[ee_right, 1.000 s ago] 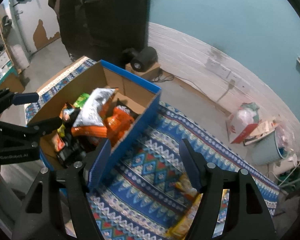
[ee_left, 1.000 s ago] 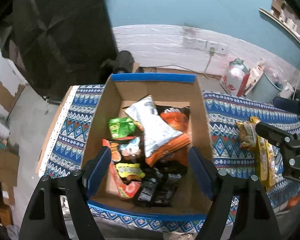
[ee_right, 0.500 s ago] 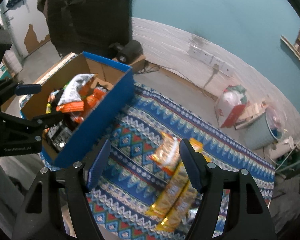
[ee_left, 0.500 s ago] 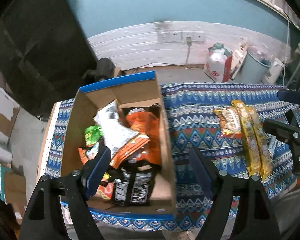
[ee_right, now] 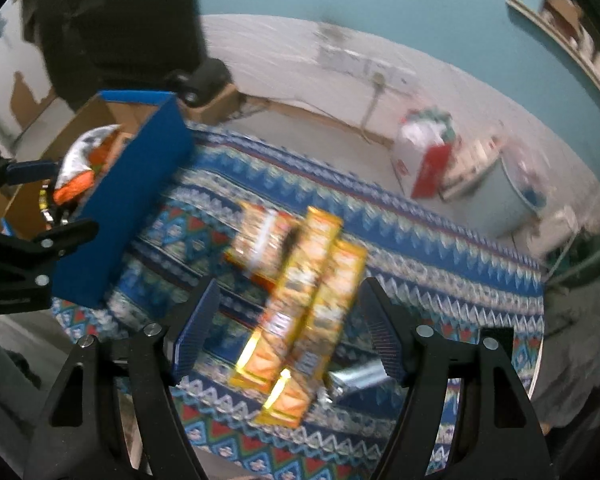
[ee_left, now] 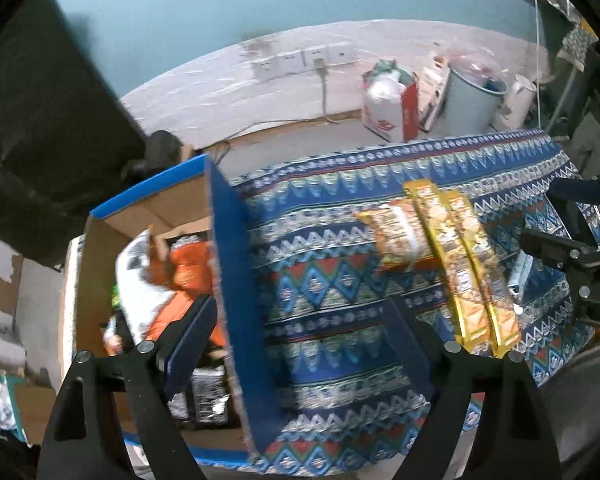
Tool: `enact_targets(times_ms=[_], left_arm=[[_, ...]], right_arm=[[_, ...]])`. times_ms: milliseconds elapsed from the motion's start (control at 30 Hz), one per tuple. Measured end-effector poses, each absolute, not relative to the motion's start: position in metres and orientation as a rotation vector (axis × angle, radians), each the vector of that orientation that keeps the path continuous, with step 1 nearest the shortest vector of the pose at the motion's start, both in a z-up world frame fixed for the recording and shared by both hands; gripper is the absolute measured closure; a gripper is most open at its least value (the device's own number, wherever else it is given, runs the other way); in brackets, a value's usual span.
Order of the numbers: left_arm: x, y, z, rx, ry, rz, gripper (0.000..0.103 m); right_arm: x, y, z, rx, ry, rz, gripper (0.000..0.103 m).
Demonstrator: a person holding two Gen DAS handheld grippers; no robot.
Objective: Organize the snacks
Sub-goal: 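Grasp the striped chip bag with the left tool while the right tool grasps the silver foil bag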
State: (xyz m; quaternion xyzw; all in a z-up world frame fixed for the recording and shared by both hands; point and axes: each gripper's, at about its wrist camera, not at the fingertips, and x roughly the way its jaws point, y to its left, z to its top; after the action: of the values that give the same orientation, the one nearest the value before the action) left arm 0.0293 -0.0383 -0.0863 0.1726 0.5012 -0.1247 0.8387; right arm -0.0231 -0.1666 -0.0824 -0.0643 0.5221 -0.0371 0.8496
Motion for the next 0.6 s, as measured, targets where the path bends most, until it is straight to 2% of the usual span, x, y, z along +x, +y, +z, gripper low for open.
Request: enact_targets(times_ms=[600], left_arm=[[0.053,-0.098,-0.144,0.387,1.194,-0.315,0.017]], right_arm=[[-0.053,-0.284,-0.159,0.128,1.293,-0.356,0.031]])
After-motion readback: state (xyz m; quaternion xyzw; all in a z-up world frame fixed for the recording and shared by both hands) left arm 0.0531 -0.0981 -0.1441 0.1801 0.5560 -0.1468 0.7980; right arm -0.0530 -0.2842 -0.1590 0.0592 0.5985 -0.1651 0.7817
